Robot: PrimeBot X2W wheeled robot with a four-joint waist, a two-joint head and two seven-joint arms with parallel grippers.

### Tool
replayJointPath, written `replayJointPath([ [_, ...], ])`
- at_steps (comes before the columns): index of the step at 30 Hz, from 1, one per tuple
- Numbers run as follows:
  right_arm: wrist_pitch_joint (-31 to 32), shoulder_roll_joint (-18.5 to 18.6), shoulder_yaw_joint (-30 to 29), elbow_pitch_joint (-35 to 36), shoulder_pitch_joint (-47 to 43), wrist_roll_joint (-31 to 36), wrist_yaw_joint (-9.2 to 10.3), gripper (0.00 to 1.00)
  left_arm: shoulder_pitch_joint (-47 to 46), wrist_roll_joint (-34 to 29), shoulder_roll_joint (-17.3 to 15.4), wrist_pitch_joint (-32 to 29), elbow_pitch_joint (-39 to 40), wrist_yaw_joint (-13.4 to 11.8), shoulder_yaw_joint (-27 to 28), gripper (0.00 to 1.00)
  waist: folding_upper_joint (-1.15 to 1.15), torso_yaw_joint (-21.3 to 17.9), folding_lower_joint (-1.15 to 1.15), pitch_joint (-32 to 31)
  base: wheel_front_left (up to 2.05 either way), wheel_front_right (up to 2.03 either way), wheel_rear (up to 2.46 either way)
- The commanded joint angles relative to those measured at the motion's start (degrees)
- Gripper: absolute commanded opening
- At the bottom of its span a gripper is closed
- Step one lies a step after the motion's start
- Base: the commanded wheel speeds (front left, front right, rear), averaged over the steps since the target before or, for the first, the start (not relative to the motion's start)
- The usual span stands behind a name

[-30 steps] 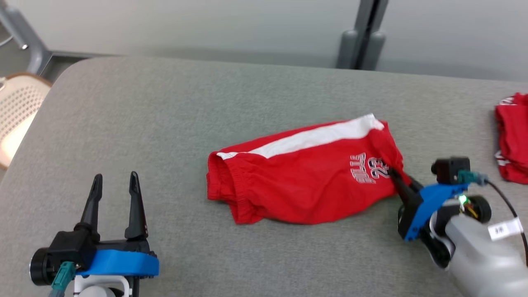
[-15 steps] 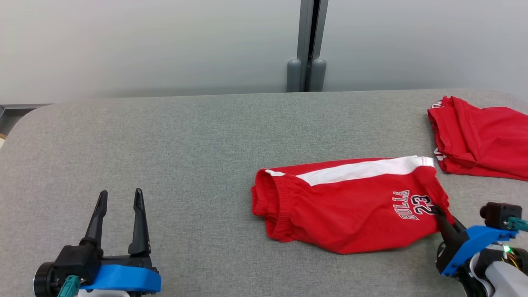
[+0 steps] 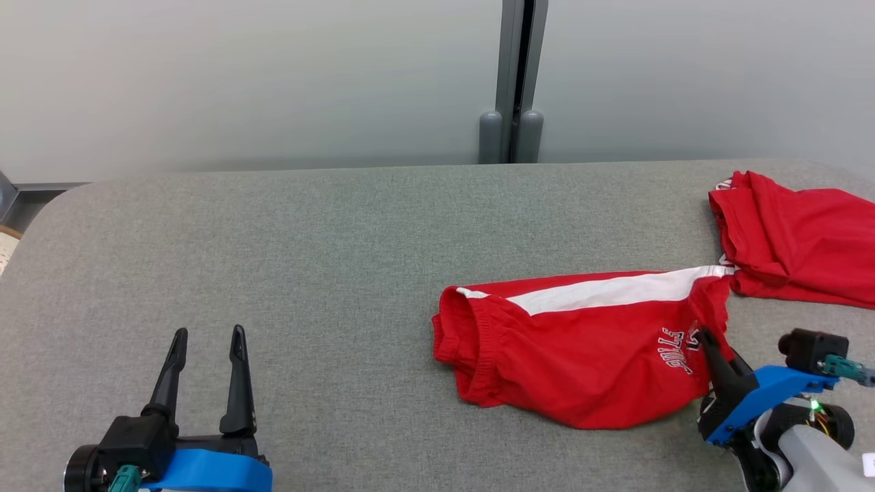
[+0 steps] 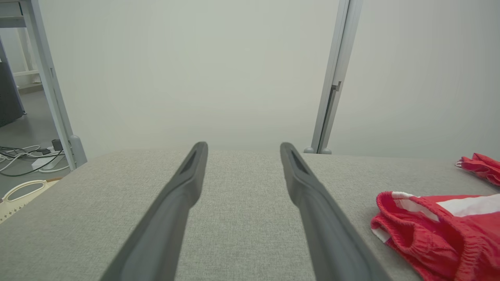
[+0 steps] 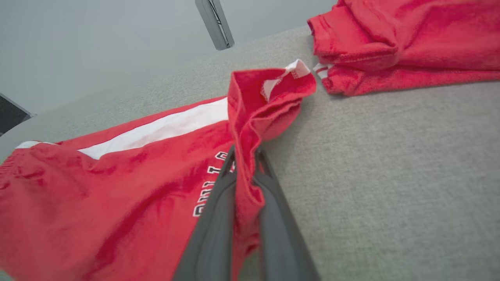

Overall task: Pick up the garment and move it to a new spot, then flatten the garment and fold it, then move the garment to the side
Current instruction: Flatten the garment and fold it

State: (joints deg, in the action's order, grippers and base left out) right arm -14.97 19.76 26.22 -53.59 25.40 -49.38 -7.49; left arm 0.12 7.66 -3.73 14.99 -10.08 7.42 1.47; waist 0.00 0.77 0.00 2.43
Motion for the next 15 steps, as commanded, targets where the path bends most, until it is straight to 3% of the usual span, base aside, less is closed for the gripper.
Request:
replayJointPath([
  [1,-0.3,-0.6,-0.1,0.9,0.8,0.5,-0.01,0.00,0.7,0.3,-0.3,0.3,-0.1,0.1,0.2,1.00,0.00,0.0,0.00,-0.2,0.00,0.00,0.00],
  [15,-0.3,-8.3,7.4,8.3,6.8,5.1,-0.01,0.00,0.4,0.5,-0.1,0.3,-0.3,0.1,-0.5,1.00,0.00,2.7,0.00,-0.9,0.00,0.00,0.00],
])
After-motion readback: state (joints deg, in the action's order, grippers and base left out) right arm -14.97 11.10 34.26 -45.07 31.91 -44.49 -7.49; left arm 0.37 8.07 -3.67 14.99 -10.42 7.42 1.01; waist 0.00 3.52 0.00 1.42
